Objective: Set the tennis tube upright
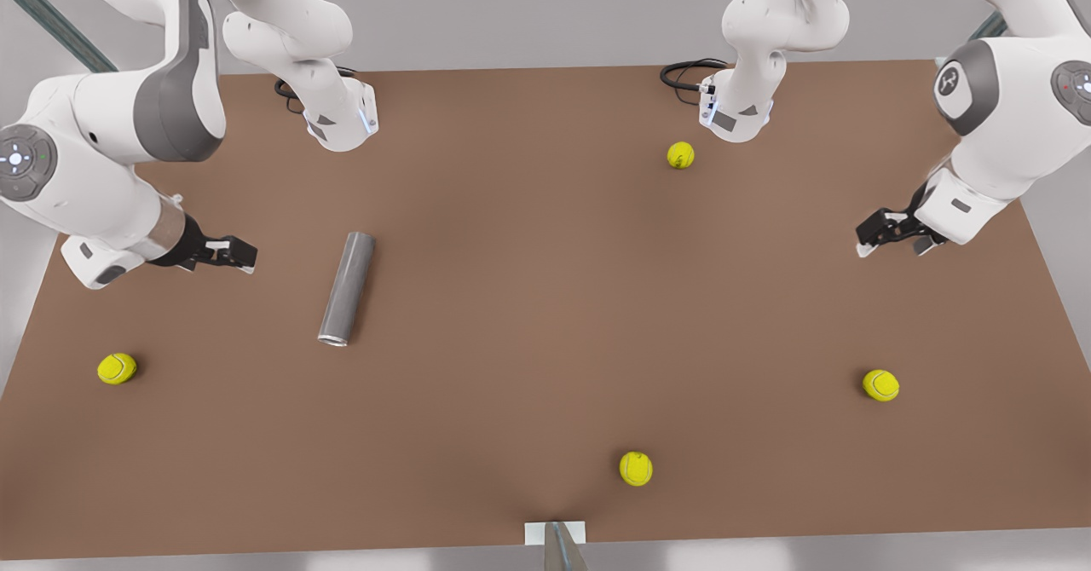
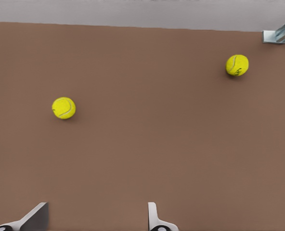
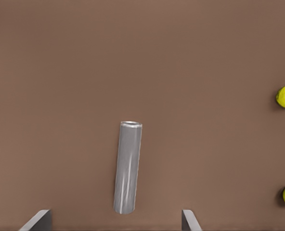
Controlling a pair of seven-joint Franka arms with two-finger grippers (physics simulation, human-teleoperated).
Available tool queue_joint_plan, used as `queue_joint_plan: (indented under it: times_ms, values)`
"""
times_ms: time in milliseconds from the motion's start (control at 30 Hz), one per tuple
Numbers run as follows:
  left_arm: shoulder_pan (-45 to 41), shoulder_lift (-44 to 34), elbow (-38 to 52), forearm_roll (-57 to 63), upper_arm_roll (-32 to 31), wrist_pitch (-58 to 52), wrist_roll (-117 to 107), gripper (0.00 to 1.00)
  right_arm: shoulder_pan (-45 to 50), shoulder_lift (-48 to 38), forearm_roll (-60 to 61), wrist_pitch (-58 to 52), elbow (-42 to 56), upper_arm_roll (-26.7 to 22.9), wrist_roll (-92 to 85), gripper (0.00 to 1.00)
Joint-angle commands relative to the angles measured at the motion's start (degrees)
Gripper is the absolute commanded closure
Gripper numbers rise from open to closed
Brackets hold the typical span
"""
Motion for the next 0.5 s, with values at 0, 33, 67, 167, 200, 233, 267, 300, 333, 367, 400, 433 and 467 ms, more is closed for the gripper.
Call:
queue_joint_plan:
  times_ms: [0, 33, 67, 167, 200, 233, 267, 300, 333, 367, 400, 433, 467]
  values:
    - [-2.7, -0.1, 0.0, 0.0, -0.3, 1.1, 0.5, 0.00, -0.1, 0.1, 0.3, -1.1, -0.1, 0.0, 3.9, 0.00]
    - [-2.7, -0.1, 0.0, 0.0, -0.3, 1.1, 0.5, 0.00, -0.1, 0.4, 0.2, -1.1, -1.7, 0.0, 3.9, 0.00]
    - [-2.7, -0.1, 0.0, 0.0, -0.3, 1.1, 0.5, 0.00, 0.2, 0.6, 0.2, -0.7, -5.8, 0.1, 4.2, 0.00]
    - [-2.7, 1.4, 0.0, 0.1, -1.8, 1.0, 0.7, 0.00, 1.2, 1.6, 0.5, 13.6, -24.6, 0.3, 15.4, 0.00]
    - [-2.6, 4.4, 0.0, 0.2, -3.3, 0.1, 0.6, 0.00, 2.3, 2.5, 1.5, 16.9, -27.9, 0.3, 19.5, 0.00]
    - [-2.6, 6.9, -0.1, 0.4, -3.5, 0.1, 0.7, 0.00, 2.9, 3.5, 1.5, 23.4, -31.3, 0.3, 24.1, 0.00]
    - [-2.6, 8.8, 0.0, 0.4, -3.5, 0.4, 0.7, 0.00, 2.8, 3.7, 1.5, 28.6, -34.7, 0.3, 24.9, 0.00]
    - [-2.6, 9.6, 0.0, 0.4, -3.5, 0.4, 0.7, 0.00, 3.2, 5.5, 1.2, 29.6, -35.6, 0.3, 29.3, 0.00]
    - [-2.6, 9.7, 0.0, 0.4, -3.5, 0.4, 0.7, 0.00, 3.1, 6.6, 1.2, 30.9, -35.7, 0.3, 31.5, 0.00]
    - [-2.6, 9.7, 0.0, 0.4, -3.6, 0.4, 0.7, 0.00, 2.7, 6.6, 1.3, 34.4, -38.0, 0.3, 32.6, 0.00]
    - [-2.6, 9.7, 0.0, 0.4, -3.8, 0.4, 0.7, 0.00, 2.7, 6.6, 1.4, 36.2, -39.2, 0.3, 35.4, 0.00]
    - [-2.6, 9.7, 0.0, 0.4, -3.8, 0.4, 0.7, 0.00, 2.9, 7.5, 1.3, 36.3, -39.3, 0.3, 37.1, 0.00]
    - [-2.6, 9.7, 0.0, 0.4, -3.8, 0.4, 0.7, 0.00, 2.8, 8.6, 1.5, 37.1, -39.3, 0.3, 37.1, 0.00]
